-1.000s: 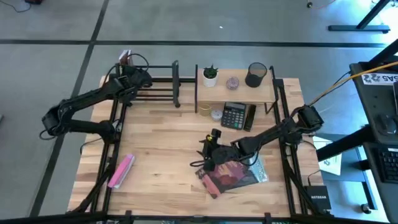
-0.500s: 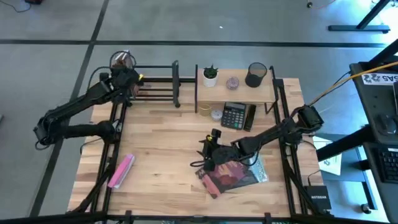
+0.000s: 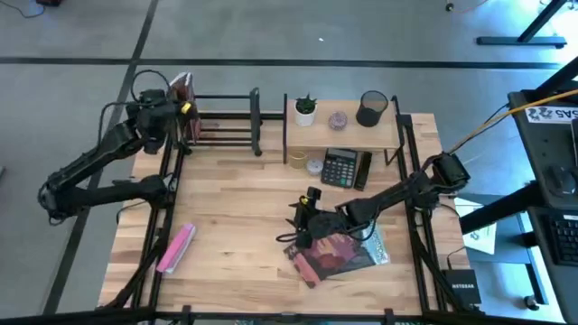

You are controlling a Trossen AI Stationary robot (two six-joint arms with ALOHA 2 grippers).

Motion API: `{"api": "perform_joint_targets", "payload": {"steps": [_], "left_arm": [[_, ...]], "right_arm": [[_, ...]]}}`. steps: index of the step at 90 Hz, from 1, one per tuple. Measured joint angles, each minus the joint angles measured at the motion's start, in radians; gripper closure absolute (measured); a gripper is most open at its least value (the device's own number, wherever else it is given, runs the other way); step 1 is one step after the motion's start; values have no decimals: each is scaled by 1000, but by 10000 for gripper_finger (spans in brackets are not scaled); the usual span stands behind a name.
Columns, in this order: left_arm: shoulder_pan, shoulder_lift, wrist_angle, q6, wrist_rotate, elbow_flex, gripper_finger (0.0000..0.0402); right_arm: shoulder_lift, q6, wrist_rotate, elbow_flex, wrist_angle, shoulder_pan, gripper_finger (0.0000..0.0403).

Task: Stock shelves
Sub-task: Put the purple book into the book holder

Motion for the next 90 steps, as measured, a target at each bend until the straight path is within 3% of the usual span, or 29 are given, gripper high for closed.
{"api": "perform_joint_targets", "payload": {"steps": [24, 42, 61, 90], "left_arm": [[-179, 44, 163, -32, 241, -35, 276], [-277, 188, 375, -35, 259, -128, 276], [-194, 354, 284, -122, 138, -153, 276], [-7, 298, 70, -160, 133, -153, 276]], "right_arm": [[0, -2, 0, 0, 2, 0, 205], [0, -25, 0, 0, 37, 0, 205], [0, -22, -26, 0, 40, 0, 205], [0, 1, -33, 0, 35, 0, 205]]}}
